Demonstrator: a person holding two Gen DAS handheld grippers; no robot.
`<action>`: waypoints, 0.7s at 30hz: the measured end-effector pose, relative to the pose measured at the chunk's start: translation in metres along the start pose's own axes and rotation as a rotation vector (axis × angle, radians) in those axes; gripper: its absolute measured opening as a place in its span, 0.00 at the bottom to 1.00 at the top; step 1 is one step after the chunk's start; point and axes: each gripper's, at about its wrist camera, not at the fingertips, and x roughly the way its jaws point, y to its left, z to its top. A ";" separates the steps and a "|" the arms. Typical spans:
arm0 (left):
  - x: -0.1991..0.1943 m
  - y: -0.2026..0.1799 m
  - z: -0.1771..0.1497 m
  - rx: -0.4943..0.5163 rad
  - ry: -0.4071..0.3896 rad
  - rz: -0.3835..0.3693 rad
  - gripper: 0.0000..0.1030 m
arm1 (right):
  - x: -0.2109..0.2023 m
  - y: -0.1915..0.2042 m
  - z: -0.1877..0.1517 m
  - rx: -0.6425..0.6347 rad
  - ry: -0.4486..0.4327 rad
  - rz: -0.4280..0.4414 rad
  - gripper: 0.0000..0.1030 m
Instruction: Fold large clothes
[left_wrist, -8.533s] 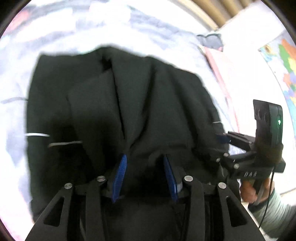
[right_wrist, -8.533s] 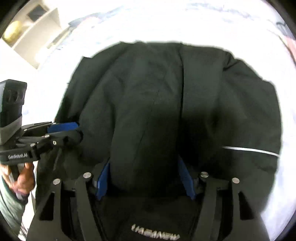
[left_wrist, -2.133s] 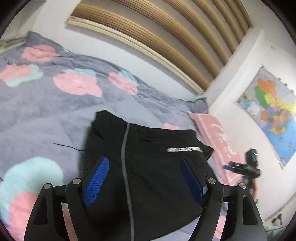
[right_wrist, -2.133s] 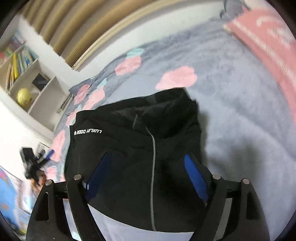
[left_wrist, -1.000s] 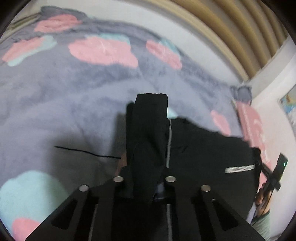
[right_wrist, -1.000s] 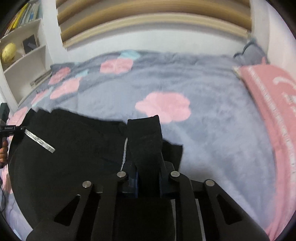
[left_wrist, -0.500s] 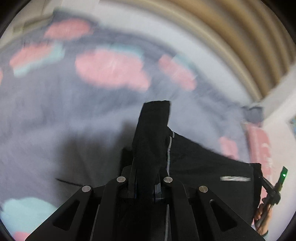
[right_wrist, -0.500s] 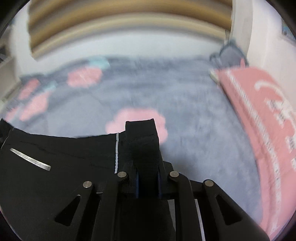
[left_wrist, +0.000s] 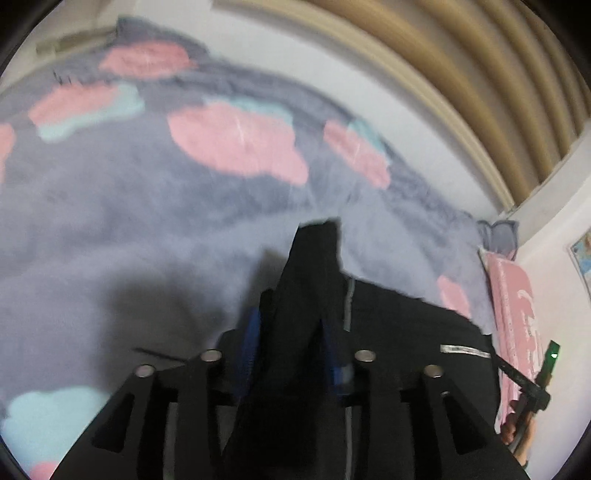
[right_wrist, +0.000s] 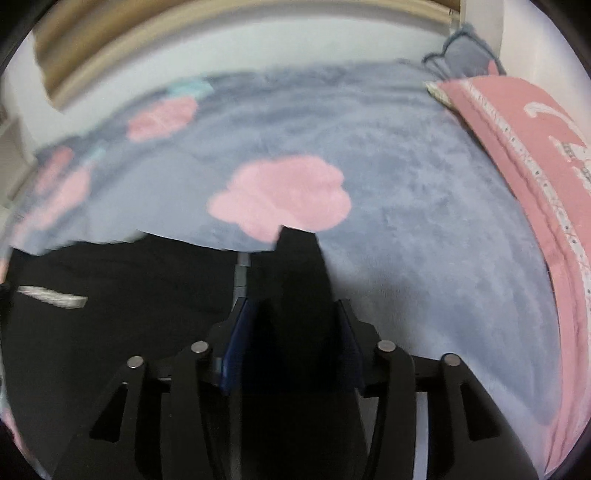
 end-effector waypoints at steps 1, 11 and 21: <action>-0.017 -0.009 -0.001 0.029 -0.036 -0.004 0.47 | -0.018 0.008 -0.001 -0.014 -0.024 0.018 0.49; -0.065 -0.141 -0.096 0.272 0.001 -0.131 0.57 | -0.058 0.133 -0.057 -0.166 0.125 0.215 0.67; 0.035 -0.150 -0.152 0.236 0.210 -0.003 0.56 | -0.005 0.151 -0.097 -0.239 0.170 0.105 0.71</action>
